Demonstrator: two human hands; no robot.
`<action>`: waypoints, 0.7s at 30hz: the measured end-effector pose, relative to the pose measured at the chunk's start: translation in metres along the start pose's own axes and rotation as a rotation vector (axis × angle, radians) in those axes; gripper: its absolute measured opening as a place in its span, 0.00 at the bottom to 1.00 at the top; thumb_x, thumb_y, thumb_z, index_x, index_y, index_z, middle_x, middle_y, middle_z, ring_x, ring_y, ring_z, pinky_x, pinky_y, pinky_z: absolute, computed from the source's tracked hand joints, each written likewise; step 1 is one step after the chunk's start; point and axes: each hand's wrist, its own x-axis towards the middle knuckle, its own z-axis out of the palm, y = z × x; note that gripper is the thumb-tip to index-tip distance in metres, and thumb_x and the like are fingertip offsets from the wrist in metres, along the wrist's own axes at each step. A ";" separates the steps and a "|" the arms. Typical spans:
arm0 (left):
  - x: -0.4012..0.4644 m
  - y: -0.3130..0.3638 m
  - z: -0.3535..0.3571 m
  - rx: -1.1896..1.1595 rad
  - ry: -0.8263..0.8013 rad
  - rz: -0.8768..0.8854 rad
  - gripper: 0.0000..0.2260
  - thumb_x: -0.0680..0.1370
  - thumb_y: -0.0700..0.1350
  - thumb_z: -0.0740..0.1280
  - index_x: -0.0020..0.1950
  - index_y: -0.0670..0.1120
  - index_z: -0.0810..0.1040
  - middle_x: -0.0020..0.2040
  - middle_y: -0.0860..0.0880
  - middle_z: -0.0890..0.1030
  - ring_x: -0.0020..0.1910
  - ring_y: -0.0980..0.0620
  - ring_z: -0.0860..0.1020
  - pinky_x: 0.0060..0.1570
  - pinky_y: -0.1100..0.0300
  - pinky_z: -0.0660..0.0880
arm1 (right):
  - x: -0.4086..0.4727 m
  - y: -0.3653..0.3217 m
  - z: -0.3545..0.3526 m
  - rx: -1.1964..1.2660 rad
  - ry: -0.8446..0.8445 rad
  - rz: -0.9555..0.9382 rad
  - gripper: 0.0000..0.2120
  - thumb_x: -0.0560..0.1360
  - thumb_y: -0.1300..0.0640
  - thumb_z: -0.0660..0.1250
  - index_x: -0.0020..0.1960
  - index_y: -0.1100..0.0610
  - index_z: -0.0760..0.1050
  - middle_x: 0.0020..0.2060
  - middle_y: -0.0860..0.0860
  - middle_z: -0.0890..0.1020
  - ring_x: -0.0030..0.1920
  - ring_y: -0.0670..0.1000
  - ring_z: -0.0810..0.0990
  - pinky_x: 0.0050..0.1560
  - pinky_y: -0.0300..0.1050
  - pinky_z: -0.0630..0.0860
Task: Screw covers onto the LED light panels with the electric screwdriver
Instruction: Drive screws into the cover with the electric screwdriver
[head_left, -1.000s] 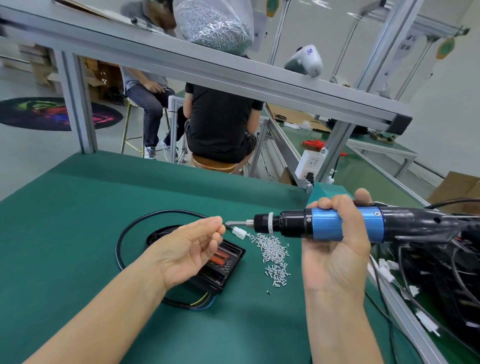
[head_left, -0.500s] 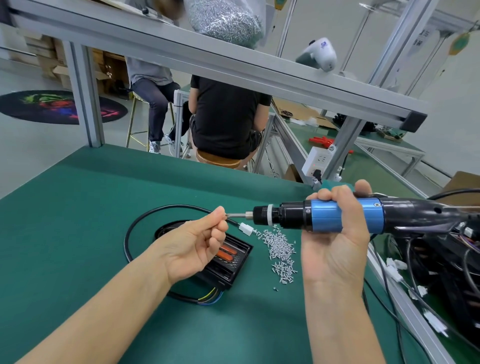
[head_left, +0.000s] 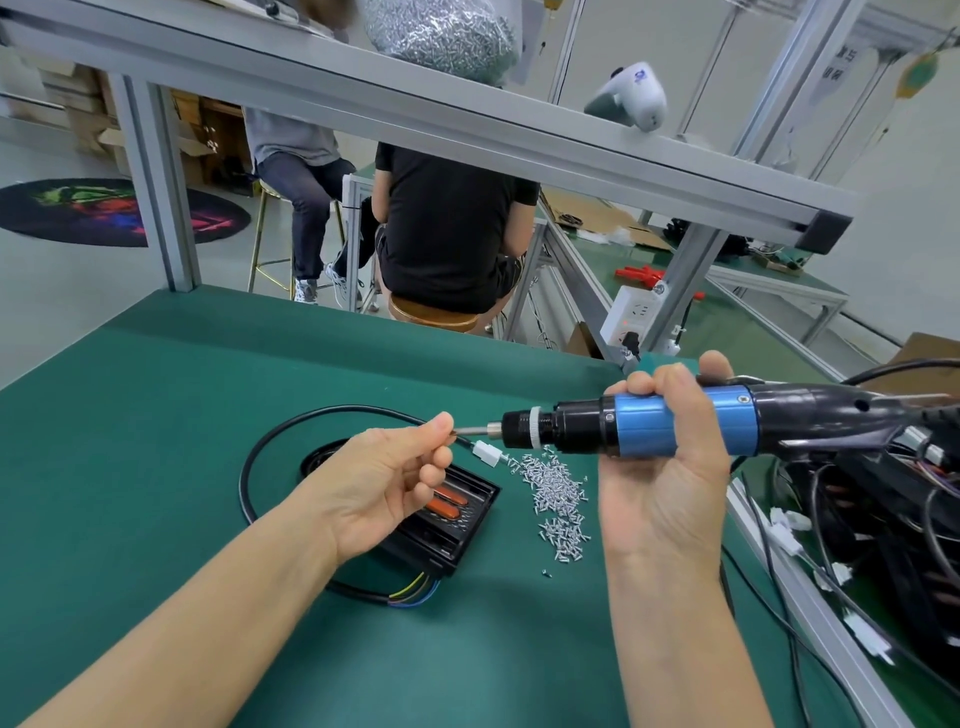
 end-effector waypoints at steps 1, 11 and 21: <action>0.001 0.000 0.000 0.048 0.002 0.028 0.08 0.66 0.48 0.72 0.37 0.43 0.80 0.29 0.49 0.76 0.22 0.58 0.71 0.21 0.69 0.70 | 0.002 0.000 -0.001 0.000 0.002 0.004 0.15 0.75 0.69 0.64 0.52 0.50 0.73 0.35 0.47 0.77 0.34 0.45 0.78 0.46 0.40 0.78; 0.032 -0.001 -0.010 1.048 0.243 0.452 0.14 0.74 0.49 0.71 0.31 0.46 0.75 0.26 0.52 0.78 0.25 0.55 0.74 0.31 0.63 0.73 | 0.017 0.009 -0.030 -0.194 0.005 -0.038 0.16 0.72 0.67 0.67 0.54 0.51 0.71 0.34 0.47 0.76 0.35 0.47 0.77 0.44 0.41 0.76; 0.013 -0.027 -0.017 1.088 0.135 0.458 0.10 0.75 0.46 0.69 0.35 0.44 0.78 0.37 0.59 0.84 0.35 0.60 0.82 0.47 0.57 0.77 | 0.022 0.022 -0.052 -0.327 -0.058 0.015 0.20 0.68 0.65 0.69 0.57 0.53 0.69 0.32 0.47 0.77 0.37 0.51 0.76 0.41 0.41 0.76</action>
